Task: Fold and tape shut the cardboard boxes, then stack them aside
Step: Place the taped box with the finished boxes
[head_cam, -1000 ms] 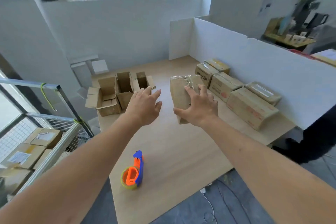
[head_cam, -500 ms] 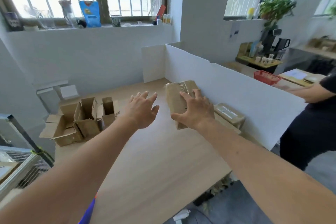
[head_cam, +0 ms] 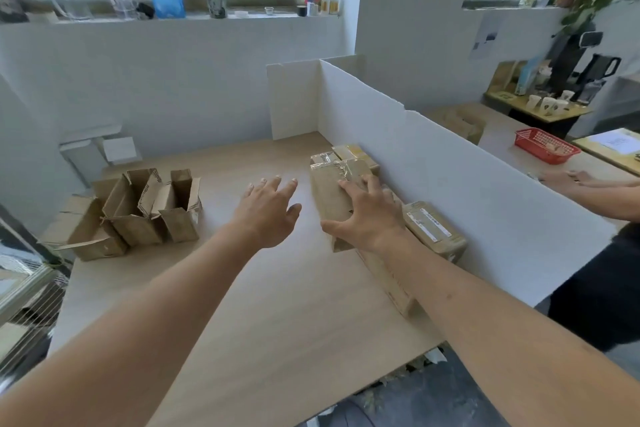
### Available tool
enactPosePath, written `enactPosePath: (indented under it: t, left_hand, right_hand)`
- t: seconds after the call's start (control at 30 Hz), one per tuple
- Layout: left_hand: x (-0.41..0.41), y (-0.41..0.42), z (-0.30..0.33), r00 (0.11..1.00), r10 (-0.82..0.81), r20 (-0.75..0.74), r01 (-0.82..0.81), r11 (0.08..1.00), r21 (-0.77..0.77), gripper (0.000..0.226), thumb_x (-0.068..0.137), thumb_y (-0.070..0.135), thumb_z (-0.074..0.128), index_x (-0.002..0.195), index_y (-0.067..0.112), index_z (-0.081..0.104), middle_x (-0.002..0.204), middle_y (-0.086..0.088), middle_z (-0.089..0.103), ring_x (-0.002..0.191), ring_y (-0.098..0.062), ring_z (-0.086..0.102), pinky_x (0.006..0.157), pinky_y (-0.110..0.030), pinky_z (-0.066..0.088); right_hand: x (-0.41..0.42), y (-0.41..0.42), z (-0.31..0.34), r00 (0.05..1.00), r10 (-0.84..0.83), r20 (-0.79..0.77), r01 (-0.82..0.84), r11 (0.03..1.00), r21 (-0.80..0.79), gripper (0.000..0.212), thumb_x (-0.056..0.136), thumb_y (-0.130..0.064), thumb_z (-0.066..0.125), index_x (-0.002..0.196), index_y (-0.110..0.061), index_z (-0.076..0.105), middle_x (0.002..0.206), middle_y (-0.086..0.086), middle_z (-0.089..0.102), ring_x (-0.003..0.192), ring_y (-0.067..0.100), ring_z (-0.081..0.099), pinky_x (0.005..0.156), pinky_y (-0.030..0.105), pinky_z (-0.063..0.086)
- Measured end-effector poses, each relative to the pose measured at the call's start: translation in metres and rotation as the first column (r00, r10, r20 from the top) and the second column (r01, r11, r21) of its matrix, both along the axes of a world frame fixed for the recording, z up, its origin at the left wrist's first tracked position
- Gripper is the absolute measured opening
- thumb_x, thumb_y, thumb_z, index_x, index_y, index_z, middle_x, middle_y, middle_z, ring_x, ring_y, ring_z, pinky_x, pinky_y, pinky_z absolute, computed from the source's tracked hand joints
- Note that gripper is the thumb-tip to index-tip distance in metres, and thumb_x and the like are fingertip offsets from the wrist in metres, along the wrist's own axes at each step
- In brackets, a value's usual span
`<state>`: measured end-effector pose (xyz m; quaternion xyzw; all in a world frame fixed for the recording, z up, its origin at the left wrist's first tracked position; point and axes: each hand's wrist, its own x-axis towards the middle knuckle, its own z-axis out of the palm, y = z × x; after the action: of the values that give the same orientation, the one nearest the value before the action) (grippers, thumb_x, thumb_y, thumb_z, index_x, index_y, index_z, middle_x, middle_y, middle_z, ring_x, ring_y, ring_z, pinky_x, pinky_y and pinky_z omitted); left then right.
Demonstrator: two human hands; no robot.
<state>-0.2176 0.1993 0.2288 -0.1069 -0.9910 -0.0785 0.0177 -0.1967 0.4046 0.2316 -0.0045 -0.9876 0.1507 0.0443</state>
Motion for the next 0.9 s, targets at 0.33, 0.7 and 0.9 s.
enactPosePath:
  t: [0.33, 0.7, 0.9]
  left_hand:
    - [-0.119, 0.005, -0.045, 0.996, 0.026, 0.085, -0.026, 1.000, -0.002, 0.061, 0.106, 0.044, 0.039, 0.161, 0.023, 0.024, 0.165, -0.012, 0.026, 0.153, -0.034, 0.021, 0.124, -0.048, 0.018]
    - [-0.234, 0.019, -0.077, 0.979, 0.120, 0.167, -0.122, 0.993, 0.003, 0.059, 0.106, 0.042, 0.040, 0.159, 0.019, 0.027, 0.160, -0.013, 0.033, 0.147, -0.033, 0.031, 0.118, -0.043, 0.026]
    - [-0.283, 0.026, -0.102, 0.946, 0.222, 0.237, -0.225, 0.974, -0.014, 0.056, 0.106, 0.040, 0.041, 0.157, 0.017, 0.031, 0.157, -0.013, 0.037, 0.141, -0.033, 0.038, 0.114, -0.042, 0.030]
  right_hand:
    - [-0.120, 0.006, -0.035, 0.996, 0.025, 0.089, -0.030, 0.998, 0.051, 0.093, 0.066, -0.078, 0.062, 0.149, -0.045, 0.036, 0.153, 0.001, 0.029, 0.136, 0.036, 0.037, 0.111, 0.051, 0.033]
    - [-0.249, 0.005, -0.084, 0.978, 0.110, 0.175, -0.113, 0.994, 0.009, 0.089, 0.067, -0.076, 0.063, 0.146, -0.043, 0.039, 0.152, 0.001, 0.030, 0.132, 0.033, 0.040, 0.109, 0.048, 0.035]
    - [-0.324, 0.006, -0.117, 0.956, 0.169, 0.241, -0.169, 0.985, -0.019, 0.088, 0.066, -0.075, 0.063, 0.144, -0.043, 0.038, 0.152, 0.000, 0.030, 0.132, 0.033, 0.041, 0.108, 0.049, 0.035]
